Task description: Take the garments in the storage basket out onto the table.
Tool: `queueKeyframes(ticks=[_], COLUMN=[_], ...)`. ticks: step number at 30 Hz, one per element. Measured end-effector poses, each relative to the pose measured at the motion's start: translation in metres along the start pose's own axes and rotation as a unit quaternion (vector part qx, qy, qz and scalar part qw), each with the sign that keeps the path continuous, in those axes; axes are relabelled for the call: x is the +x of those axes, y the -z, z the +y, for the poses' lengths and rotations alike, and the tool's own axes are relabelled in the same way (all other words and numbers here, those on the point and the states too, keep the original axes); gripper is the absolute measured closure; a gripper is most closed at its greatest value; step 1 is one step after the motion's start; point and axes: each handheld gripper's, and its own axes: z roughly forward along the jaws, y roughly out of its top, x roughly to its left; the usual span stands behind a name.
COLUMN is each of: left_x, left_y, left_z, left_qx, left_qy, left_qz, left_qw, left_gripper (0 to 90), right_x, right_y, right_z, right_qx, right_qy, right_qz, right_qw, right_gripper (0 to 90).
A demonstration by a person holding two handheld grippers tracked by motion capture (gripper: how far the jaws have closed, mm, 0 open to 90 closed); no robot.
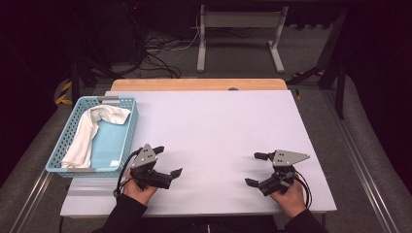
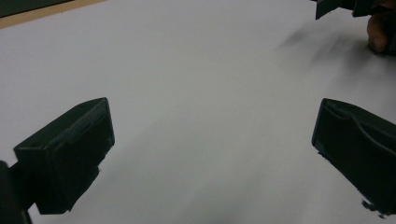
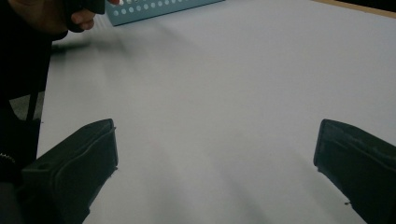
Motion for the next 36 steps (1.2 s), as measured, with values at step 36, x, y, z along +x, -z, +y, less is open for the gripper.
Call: queueKeyframes(ticks=[36], left_x=[0.02], left_y=[0.025], left_z=[0.029], left_qx=[0.035], left_qy=[-0.01], left_qz=[0.025], left_qw=[0.999], left_gripper=[1.9], right_x=[0.001], right_y=[-0.002], right_z=[-0.001], right_qx=[0.01], right_qy=[0.004], right_qz=[0.006], right_qw=[0.9999], right_gripper=[0.4])
